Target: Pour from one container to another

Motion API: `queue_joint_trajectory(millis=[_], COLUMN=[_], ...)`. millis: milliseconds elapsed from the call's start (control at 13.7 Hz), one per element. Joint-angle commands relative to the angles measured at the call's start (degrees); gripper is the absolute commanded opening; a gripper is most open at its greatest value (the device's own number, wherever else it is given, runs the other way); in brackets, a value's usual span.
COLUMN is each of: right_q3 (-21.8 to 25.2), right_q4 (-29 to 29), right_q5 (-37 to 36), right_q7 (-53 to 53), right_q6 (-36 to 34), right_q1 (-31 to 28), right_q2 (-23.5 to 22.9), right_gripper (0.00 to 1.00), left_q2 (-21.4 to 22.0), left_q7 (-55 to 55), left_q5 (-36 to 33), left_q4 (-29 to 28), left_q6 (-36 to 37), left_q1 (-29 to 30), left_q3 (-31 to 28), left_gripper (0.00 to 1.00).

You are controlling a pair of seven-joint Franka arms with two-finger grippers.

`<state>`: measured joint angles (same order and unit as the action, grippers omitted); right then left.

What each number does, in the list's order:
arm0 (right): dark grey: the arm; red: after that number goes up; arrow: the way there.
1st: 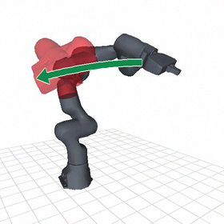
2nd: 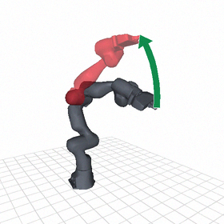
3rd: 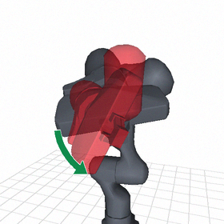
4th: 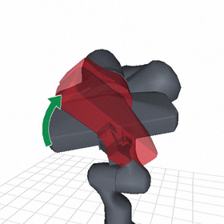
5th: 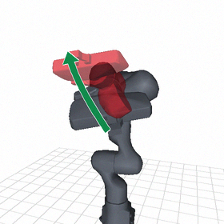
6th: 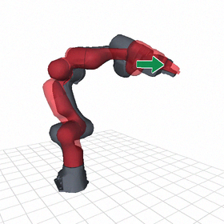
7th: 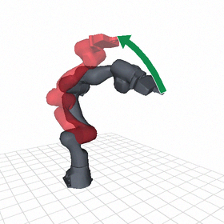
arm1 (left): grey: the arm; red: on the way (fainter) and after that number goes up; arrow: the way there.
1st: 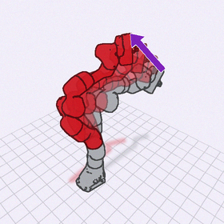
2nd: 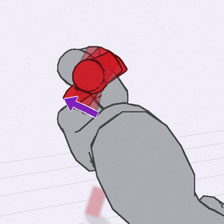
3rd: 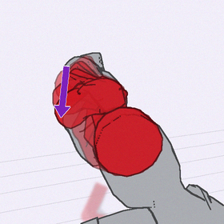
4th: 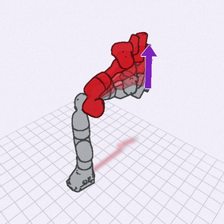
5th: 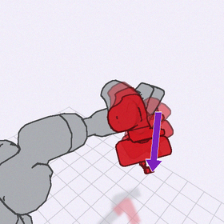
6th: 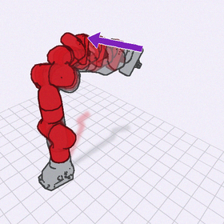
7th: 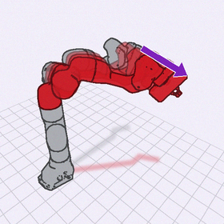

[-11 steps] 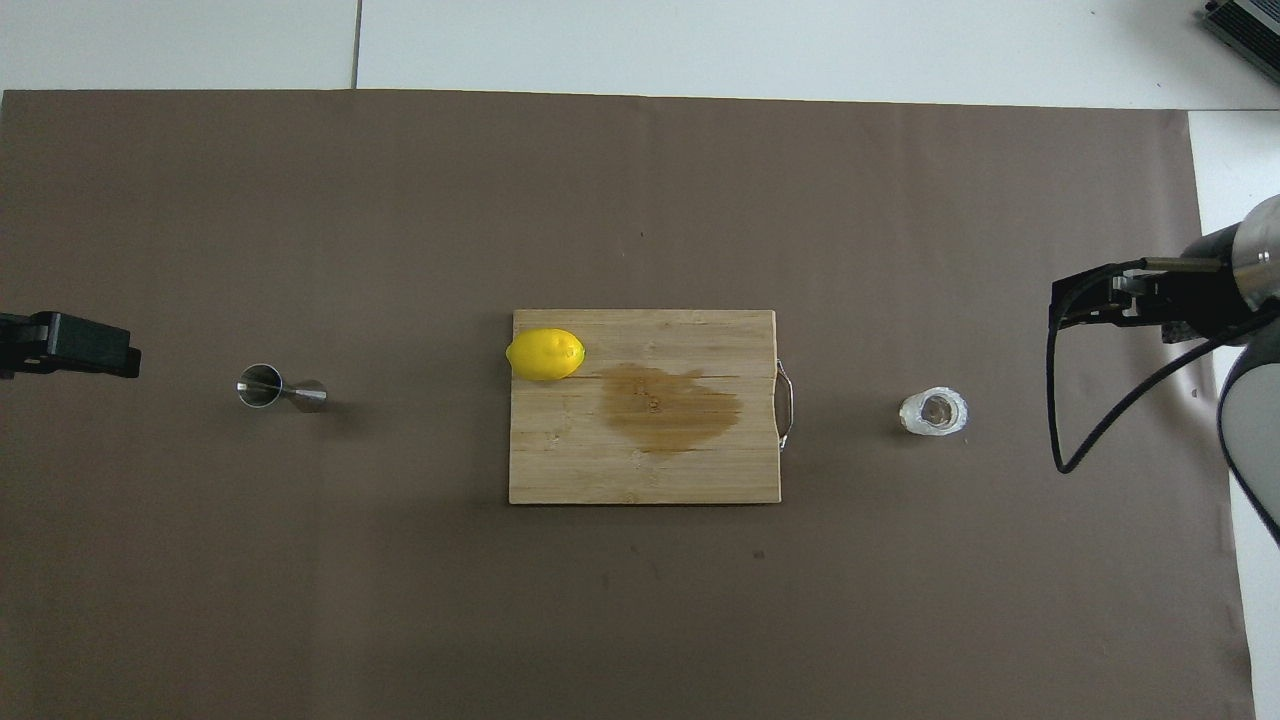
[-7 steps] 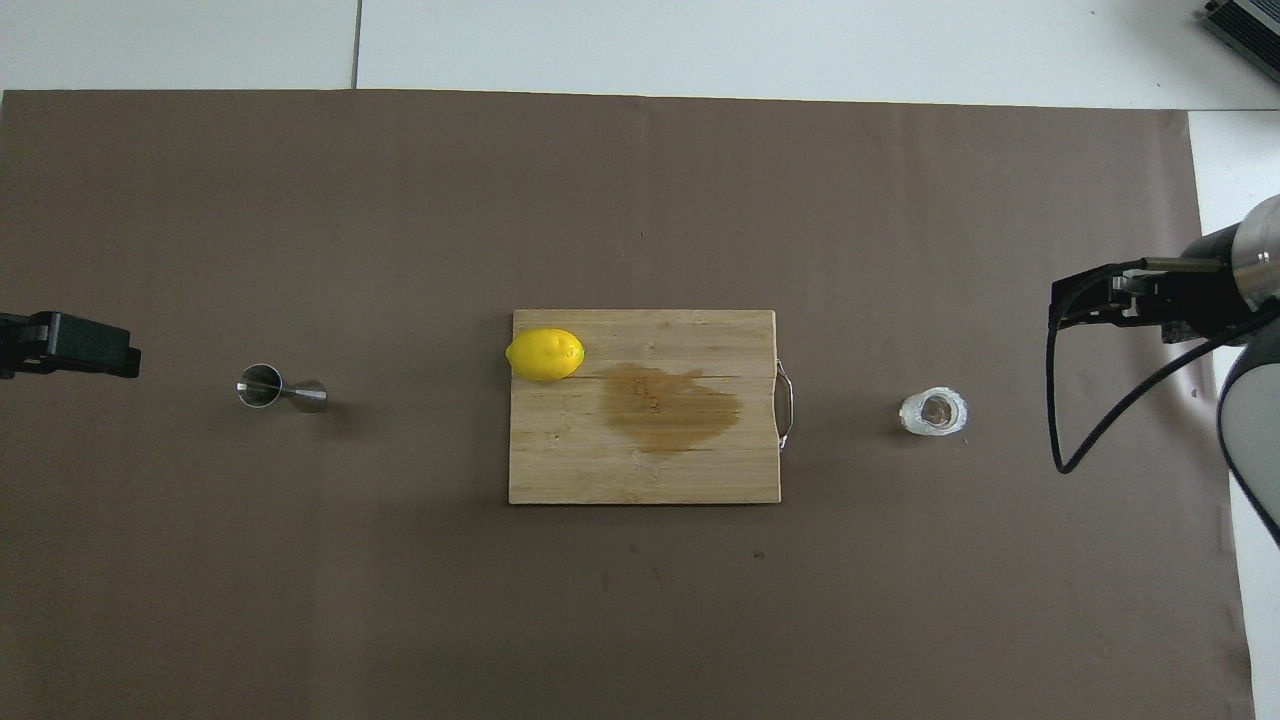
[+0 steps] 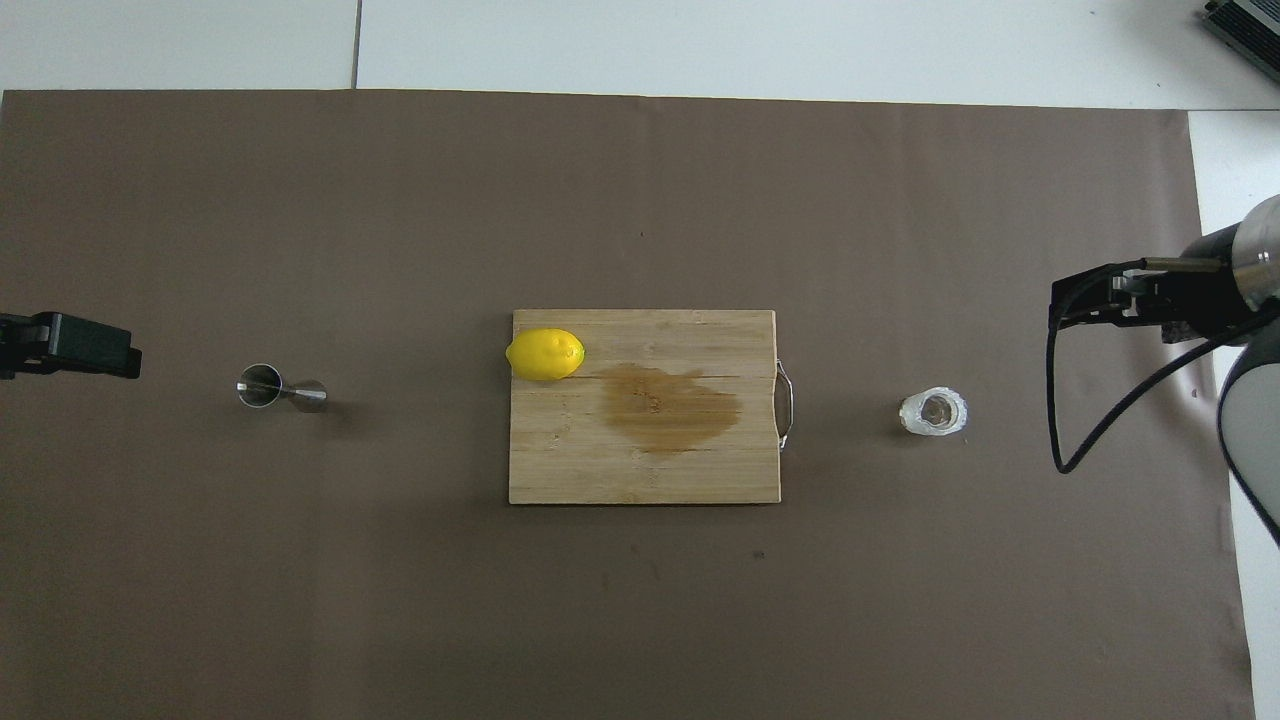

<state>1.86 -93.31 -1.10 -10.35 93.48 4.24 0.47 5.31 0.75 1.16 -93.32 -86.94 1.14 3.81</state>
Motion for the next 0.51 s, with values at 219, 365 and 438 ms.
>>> queue_joint_trajectory(millis=[219, 365, 438], right_q3=[-0.3, -0.3, -0.3], right_q4=[-1.2, -1.2, -1.2], right_q5=[1.4, 1.4, 1.4], right_q7=[1.7, 1.7, 1.7], right_q6=[-0.2, -0.2, -0.2], right_q1=[-0.8, -0.7, -0.7], right_q2=[1.3, 1.3, 1.3], right_gripper=[1.0, 1.0, 1.0], left_q2=[0.4, 0.4, 0.4], left_q7=[-0.5, -0.1, -0.3], left_q5=[-1.1, -1.1, -1.1], left_q4=[-0.3, -0.2, -0.3], left_q6=[0.3, 0.5, 0.4], left_q1=[0.1, -0.6, -0.2], left_q3=[0.0, 0.1, 0.1], left_gripper=[1.0, 1.0, 1.0])
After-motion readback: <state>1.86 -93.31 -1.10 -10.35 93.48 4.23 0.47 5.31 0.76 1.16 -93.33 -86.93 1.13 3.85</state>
